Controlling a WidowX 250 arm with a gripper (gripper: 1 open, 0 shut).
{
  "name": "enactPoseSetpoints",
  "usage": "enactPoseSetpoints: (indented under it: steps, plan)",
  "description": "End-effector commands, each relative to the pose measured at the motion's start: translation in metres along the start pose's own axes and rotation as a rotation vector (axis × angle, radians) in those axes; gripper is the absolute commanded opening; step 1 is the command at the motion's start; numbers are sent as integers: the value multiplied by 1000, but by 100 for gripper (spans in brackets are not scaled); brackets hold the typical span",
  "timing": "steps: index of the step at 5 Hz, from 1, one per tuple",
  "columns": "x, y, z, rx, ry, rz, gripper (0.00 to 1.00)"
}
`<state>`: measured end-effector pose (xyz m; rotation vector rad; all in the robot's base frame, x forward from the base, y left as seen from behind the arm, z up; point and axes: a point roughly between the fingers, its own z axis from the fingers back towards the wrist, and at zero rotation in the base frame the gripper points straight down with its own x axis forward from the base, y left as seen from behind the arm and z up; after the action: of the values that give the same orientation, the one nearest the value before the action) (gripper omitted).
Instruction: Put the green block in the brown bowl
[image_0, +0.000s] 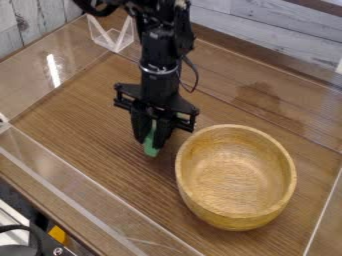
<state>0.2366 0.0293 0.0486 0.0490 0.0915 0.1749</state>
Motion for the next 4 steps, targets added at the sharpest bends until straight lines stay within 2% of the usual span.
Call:
enactPoseSetpoints:
  steps: [1, 2, 3, 4]
  plan:
    - [10, 3, 35, -12, -72, -19, 0]
    - [-4, -16, 51, -35, -84, -47, 0]
    - [-23, -40, 57, -53, -77, -107, 0]
    - [-39, -73, 59, -63, -69, -134, 0]
